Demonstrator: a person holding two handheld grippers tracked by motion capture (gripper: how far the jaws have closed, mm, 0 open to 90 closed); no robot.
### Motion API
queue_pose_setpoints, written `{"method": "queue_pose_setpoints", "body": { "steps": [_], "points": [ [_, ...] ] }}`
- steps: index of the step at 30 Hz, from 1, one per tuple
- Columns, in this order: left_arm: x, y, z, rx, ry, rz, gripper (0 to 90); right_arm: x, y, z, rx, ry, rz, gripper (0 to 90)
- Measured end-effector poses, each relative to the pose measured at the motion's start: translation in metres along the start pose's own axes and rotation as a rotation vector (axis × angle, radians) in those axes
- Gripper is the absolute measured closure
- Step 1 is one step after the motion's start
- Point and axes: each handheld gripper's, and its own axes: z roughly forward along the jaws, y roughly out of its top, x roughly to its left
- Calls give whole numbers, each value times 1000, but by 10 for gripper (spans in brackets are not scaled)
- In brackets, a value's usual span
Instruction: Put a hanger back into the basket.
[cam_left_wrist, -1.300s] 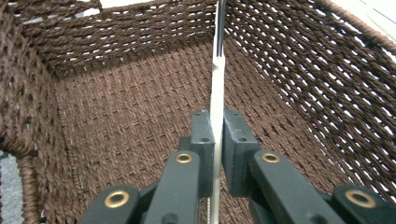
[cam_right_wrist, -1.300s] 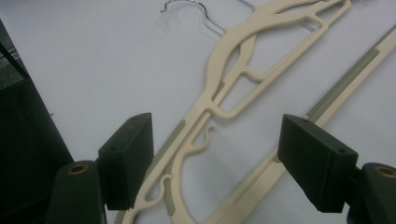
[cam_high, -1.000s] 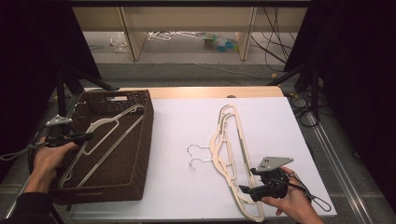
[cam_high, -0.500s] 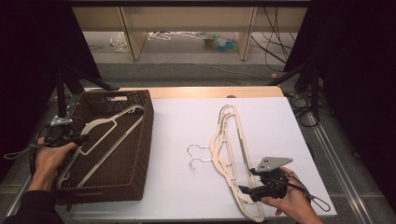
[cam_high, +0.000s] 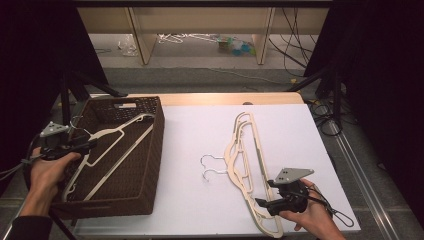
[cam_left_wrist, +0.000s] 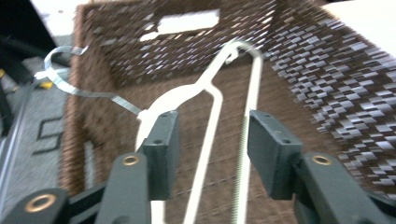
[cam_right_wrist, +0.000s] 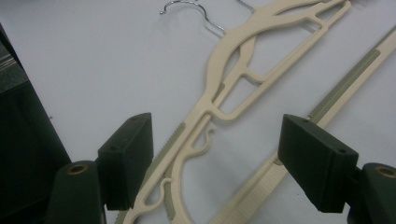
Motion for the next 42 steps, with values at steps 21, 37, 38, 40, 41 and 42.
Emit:
{"method": "queue_pose_setpoints", "body": {
  "steps": [21,37,38,40,41,42],
  "points": [
    [-130,7,-37,-169,-306,164,280,-5,-2,-1,-76,-8,47,231],
    [-213,-20,-29,-191,-470,203,171,-2,-2,0,-95,-16,56,226],
    [-218,-23,-28,-191,-479,207,171,-2,-2,0,-95,-16,56,226],
    [-225,-27,-26,-187,-489,228,171,-2,-3,-1,-94,-16,56,226],
    [-229,-30,-26,-180,-490,243,171,-2,-3,-1,-92,-18,54,226],
    [-230,-32,-25,-179,-497,248,171,-2,-3,0,-87,-14,49,226]
  ]
}}
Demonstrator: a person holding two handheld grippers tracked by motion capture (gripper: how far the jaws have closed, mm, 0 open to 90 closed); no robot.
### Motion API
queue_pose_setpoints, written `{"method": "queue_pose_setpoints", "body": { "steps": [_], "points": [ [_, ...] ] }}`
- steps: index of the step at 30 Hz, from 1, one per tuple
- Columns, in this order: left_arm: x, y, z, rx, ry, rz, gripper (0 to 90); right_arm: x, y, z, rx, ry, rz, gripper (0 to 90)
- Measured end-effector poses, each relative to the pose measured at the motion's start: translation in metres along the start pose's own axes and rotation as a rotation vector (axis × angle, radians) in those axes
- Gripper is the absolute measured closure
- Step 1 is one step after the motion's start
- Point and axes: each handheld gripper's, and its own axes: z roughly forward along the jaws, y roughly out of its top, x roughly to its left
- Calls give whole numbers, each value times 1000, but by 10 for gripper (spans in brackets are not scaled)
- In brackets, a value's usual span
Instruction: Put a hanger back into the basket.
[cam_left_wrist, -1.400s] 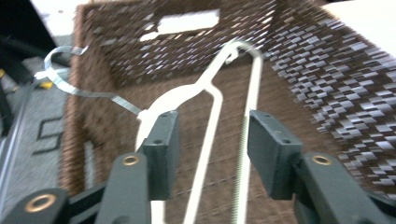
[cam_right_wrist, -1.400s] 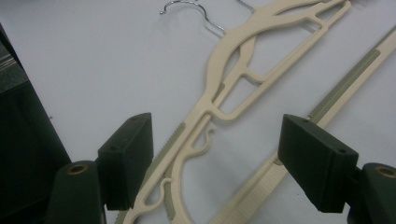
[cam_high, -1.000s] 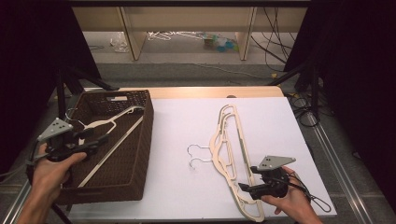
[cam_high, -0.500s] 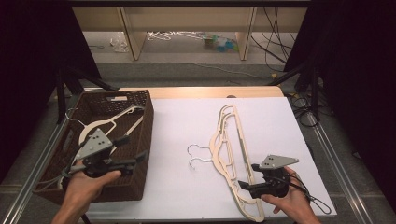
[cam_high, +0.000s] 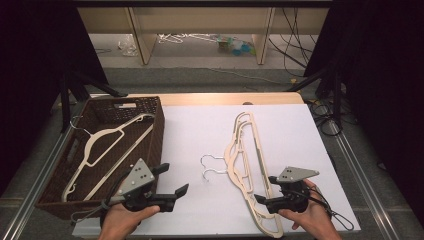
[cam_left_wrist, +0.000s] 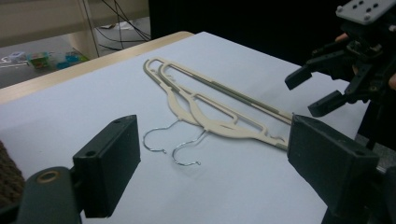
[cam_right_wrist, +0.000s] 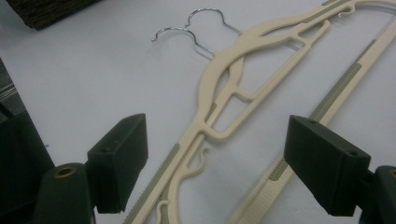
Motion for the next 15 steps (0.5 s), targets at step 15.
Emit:
{"method": "queue_pose_setpoints", "body": {
  "steps": [15],
  "points": [
    [-17,-40,21,52,-50,9,170,6,1,7,18,6,-24,235]
  ]
}}
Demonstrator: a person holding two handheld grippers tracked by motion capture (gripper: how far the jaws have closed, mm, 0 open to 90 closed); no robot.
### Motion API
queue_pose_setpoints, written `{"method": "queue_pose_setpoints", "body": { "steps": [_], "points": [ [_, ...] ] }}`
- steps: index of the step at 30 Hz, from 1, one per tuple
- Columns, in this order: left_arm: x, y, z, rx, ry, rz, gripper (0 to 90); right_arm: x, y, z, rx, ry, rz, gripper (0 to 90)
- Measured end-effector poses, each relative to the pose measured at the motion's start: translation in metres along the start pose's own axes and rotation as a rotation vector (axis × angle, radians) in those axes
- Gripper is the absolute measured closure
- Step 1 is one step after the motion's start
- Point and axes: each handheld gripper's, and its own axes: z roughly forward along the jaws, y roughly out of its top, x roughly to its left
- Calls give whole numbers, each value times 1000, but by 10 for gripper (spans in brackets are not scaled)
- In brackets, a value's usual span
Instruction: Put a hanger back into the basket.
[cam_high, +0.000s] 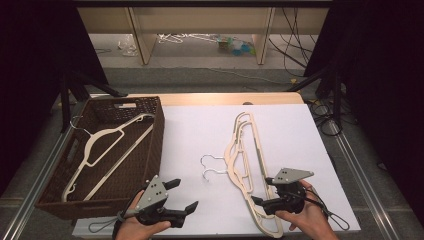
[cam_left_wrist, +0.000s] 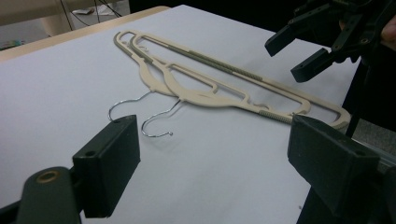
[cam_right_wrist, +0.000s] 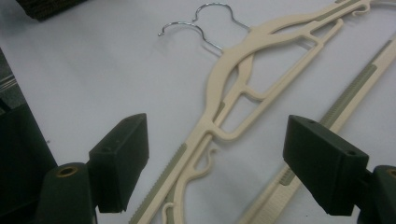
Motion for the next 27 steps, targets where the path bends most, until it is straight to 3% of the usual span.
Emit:
{"method": "queue_pose_setpoints", "body": {
  "steps": [2,8,13,15,16,17,20,27],
  "points": [
    [2,-2,0,2,24,35,170,2,1,3,6,2,-20,243],
    [7,-6,0,8,49,21,170,18,5,20,53,7,-40,298],
    [6,-8,1,20,38,29,170,24,5,42,157,-14,-62,334],
    [5,-10,3,19,31,18,170,28,4,43,212,2,-37,353],
    [7,-10,4,23,23,35,170,28,3,44,224,-6,-40,357],
    [5,-11,4,29,31,17,171,27,3,45,239,-15,-41,363],
    [5,-11,5,28,23,18,173,26,2,48,281,-21,-28,383],
    [5,-12,6,33,16,13,174,20,1,52,312,-38,-57,473]
  ]
}}
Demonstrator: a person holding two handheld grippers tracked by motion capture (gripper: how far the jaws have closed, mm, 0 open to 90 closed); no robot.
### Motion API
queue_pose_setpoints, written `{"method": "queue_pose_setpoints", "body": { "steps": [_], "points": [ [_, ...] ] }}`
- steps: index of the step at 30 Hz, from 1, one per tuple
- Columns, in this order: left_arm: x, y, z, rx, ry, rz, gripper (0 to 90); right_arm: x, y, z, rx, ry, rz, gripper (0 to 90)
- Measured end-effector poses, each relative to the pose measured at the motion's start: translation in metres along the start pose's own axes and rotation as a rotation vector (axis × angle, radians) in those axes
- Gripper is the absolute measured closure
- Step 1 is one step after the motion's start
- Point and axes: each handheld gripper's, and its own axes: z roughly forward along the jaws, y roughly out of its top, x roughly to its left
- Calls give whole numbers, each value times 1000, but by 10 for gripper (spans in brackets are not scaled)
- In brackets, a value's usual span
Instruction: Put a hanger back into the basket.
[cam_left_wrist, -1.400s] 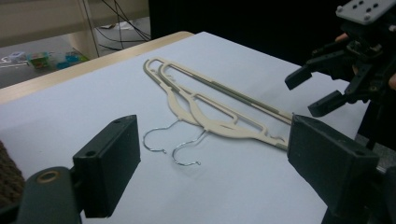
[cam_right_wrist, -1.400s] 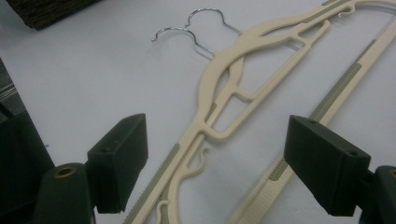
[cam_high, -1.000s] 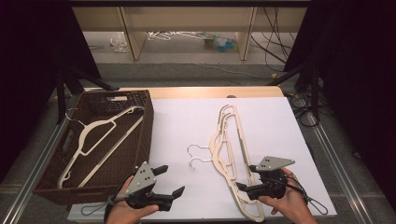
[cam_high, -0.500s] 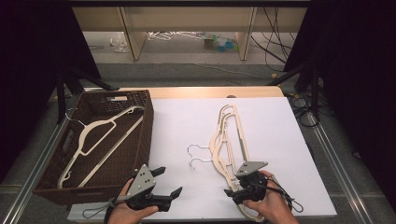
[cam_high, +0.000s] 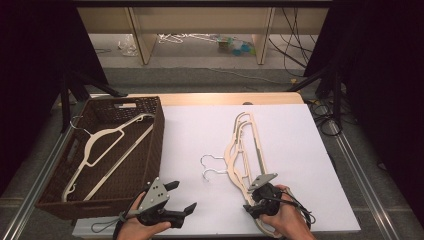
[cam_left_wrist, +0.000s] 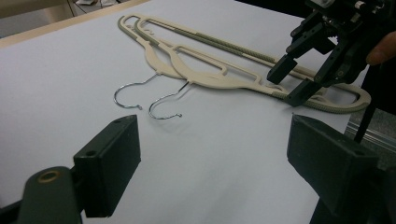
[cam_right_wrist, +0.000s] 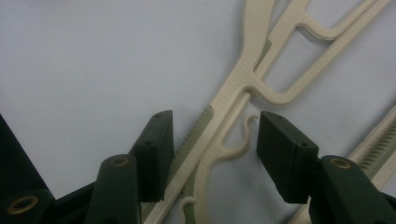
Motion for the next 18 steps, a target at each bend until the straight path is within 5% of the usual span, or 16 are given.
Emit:
{"method": "queue_pose_setpoints", "body": {
  "steps": [12,18],
  "points": [
    [0,0,0,2,-18,-5,176,-18,-8,-9,0,57,107,617],
    [-1,-1,1,8,-17,-6,177,-31,-12,-10,-6,40,160,624]
  ]
}}
